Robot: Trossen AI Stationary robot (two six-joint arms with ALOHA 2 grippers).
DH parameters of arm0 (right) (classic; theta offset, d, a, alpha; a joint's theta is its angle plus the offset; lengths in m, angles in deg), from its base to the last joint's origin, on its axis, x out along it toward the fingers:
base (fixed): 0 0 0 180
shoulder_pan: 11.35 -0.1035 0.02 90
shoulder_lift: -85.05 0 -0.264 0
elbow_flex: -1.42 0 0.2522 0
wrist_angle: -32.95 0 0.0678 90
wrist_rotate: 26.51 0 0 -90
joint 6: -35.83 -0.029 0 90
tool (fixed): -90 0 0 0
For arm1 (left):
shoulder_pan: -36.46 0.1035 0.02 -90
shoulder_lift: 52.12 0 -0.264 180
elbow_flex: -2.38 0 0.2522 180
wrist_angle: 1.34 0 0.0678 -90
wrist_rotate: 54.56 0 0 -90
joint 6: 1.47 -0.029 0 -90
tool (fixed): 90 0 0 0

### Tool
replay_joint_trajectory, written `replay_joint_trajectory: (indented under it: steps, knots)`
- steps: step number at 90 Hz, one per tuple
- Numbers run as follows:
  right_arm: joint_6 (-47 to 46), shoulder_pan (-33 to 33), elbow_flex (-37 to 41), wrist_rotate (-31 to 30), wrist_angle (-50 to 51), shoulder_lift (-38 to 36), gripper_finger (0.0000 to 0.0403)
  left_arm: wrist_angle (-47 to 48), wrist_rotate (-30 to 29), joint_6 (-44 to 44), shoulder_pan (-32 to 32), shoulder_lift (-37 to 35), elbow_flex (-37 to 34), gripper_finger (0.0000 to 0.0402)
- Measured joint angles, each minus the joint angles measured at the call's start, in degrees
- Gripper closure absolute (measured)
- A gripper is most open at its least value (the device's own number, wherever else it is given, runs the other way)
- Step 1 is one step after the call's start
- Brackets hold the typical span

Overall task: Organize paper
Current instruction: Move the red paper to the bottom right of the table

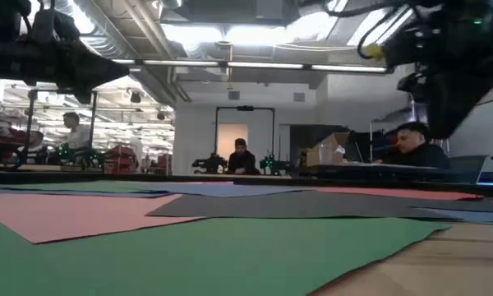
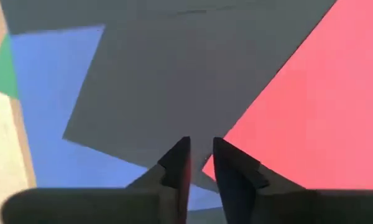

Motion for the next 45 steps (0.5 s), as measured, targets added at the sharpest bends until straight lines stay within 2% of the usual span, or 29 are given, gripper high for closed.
replay_joint_trajectory:
  steps: [20, 45]
  knots:
    - [-1.28, -5.02, 5.29, -6.17, -0.50, 4.14, 0.0277, 0.07, 0.15, 2.10, -0.04, 3.83, 0.01, 0.0401]
    - [-1.63, -10.53, 6.77, -12.23, -0.66, 10.14, 0.0271, 0.02, 0.08, 3.95, -0.04, 8.38, 0.01, 0.0401]
